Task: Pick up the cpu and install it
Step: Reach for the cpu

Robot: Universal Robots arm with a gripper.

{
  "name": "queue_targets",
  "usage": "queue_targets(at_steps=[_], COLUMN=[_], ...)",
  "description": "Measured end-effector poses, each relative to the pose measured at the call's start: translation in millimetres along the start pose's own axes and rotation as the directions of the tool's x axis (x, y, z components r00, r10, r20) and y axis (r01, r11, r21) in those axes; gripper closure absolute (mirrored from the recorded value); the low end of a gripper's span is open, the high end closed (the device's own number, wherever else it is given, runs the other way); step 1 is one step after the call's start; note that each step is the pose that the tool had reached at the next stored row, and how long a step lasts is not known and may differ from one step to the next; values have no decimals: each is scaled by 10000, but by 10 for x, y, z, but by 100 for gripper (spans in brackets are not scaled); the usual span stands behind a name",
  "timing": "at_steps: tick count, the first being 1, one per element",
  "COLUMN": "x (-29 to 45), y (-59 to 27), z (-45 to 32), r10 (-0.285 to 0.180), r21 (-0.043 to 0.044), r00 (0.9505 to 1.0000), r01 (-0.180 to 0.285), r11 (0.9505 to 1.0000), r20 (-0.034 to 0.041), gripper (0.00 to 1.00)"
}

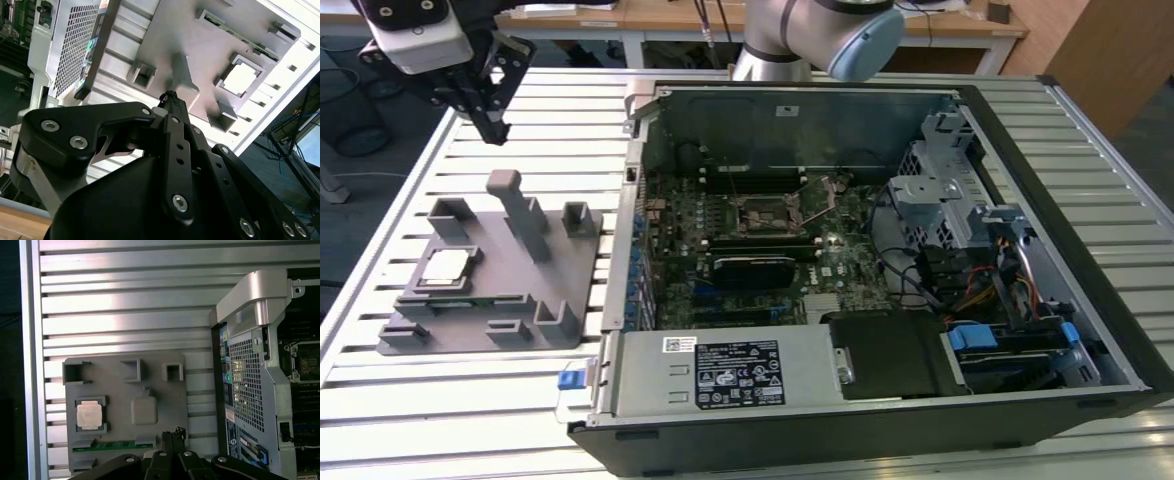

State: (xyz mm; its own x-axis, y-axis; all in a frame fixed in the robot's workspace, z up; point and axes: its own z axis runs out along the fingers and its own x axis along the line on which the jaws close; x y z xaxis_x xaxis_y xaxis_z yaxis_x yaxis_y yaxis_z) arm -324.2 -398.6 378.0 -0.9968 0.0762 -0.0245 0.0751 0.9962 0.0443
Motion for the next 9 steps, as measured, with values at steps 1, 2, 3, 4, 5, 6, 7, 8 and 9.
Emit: queue_targets(at_steps=[1, 2, 3, 4, 5, 6, 7, 8, 9], x=[10, 20, 29, 39, 49, 59, 70, 81, 91], y=[-1, -1, -2, -3, -4, -5, -6, -7, -7], z=[1, 1, 2, 3, 4, 4, 4, 5, 6], r10=[0, 0, 0, 0, 0, 0, -1, -1, 0], r21=[-1, 0, 0, 0, 0, 0, 0, -1, 0], r00=[10000, 10000, 10000, 10000, 10000, 10000, 10000, 10000, 10000], r01=[0, 0, 0, 0, 0, 0, 1, 1, 0], r11=[10000, 10000, 10000, 10000, 10000, 10000, 10000, 10000, 10000], r20=[0, 0, 0, 0, 0, 0, 0, 0, 0], gripper=[88, 88, 88, 88, 88, 88, 88, 88, 88])
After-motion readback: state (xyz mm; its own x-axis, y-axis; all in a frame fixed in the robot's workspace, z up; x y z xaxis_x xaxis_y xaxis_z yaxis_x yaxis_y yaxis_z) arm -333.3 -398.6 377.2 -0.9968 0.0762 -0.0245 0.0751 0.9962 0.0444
